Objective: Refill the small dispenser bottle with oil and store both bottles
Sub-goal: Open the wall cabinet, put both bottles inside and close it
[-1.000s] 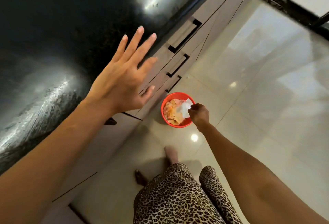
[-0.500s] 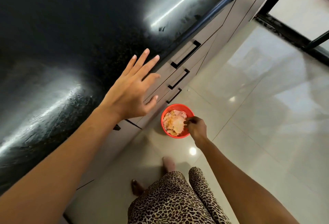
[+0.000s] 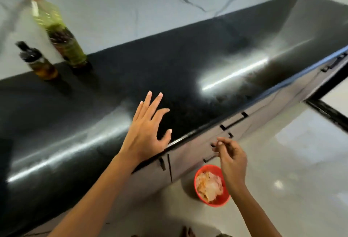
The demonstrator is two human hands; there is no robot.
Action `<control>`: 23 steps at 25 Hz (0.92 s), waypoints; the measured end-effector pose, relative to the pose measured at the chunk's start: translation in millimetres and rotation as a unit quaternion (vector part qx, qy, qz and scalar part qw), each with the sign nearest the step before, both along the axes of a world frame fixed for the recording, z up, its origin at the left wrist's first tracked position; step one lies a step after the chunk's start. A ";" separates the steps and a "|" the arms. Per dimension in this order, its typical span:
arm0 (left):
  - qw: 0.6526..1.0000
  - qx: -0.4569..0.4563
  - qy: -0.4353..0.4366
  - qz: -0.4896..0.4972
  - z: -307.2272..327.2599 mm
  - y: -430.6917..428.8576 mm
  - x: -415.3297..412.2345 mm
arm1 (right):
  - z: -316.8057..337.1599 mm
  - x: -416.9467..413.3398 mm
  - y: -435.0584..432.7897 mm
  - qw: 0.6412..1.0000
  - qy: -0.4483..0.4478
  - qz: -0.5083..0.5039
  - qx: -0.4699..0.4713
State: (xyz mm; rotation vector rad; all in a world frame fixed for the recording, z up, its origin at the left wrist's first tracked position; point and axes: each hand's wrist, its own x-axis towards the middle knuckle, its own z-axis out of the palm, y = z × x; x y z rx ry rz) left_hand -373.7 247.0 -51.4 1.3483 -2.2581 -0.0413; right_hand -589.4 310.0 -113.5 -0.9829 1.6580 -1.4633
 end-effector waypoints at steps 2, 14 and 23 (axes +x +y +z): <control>0.999 -0.016 0.017 0.049 15.5 2.6 34.1 | 27.2 27.1 -20.1 0.998 -0.013 0.039 -0.041; 0.957 -0.056 0.140 0.248 61.9 -48.1 238.5 | 123.0 260.2 -161.9 0.961 -0.013 0.239 -0.137; 0.868 0.122 0.357 0.323 48.0 -129.1 330.1 | 128.0 387.6 -269.0 0.949 0.092 0.291 -0.082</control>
